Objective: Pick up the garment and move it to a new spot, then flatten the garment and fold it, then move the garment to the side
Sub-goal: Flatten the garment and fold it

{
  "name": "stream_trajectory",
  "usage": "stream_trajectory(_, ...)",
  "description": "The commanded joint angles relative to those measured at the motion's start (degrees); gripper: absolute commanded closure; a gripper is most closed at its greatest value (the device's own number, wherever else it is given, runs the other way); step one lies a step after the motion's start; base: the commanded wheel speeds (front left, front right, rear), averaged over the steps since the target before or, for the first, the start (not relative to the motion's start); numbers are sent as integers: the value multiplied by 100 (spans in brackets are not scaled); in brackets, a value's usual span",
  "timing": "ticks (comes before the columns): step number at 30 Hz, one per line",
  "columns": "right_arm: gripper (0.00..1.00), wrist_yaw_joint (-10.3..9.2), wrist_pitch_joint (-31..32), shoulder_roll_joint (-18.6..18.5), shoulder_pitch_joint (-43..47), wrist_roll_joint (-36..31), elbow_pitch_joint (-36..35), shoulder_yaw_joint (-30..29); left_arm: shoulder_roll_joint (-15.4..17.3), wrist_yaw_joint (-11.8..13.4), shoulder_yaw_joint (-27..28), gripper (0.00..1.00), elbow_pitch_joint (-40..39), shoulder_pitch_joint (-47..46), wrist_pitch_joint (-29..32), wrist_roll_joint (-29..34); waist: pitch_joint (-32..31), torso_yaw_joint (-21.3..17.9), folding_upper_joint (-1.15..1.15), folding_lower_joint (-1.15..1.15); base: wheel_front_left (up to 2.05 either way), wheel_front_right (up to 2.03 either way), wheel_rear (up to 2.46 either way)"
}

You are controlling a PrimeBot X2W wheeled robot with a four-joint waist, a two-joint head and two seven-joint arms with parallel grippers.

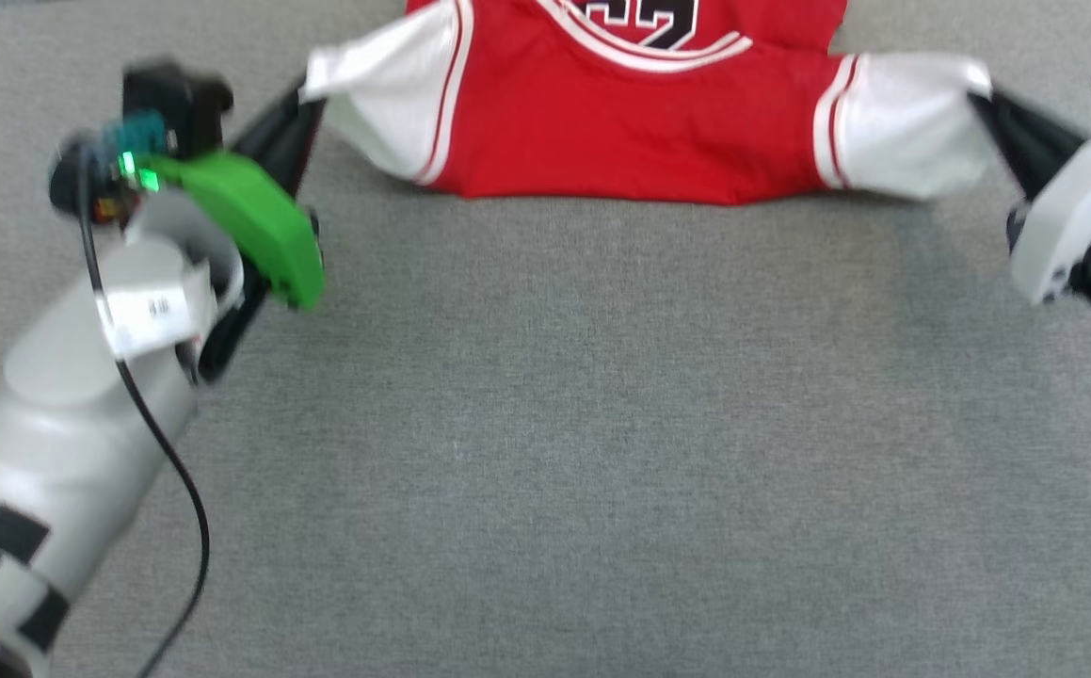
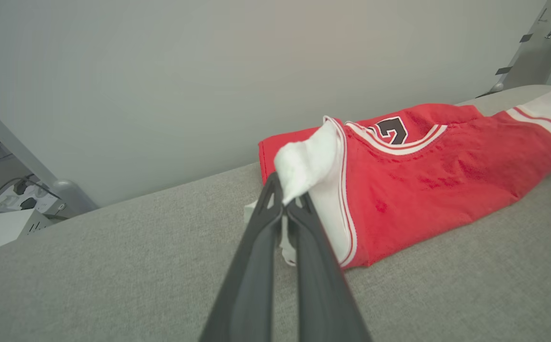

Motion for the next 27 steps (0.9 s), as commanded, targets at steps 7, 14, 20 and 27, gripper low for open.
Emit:
stream_trajectory(7, 100, -4, -289, -373, 1497, 329, -347, 51, 227, 262, 713, 100, -624, 2084, -34, -49, -1103, 123, 0, 0, 0, 0, 0)
stream_trajectory(14, 100, -4, -498, -655, 2934, 572, -578, -296, 340, 416, 989, 100, -952, 3526, -34, 57, -1546, 136, 0, 0, 0, 0, 0)
stream_trajectory(20, 100, -4, -587, -701, 4201, 628, -799, -734, 304, 683, 1511, 100, -1306, 4555, -34, -23, -1808, 86, 0, 0, 0, 0, 0)
stream_trajectory(27, 100, -4, -442, -673, 5975, 762, -1237, -1715, 263, 908, 1987, 100, -1704, 5837, -34, 132, -1985, 113, 0, 0, 0, 0, 0)
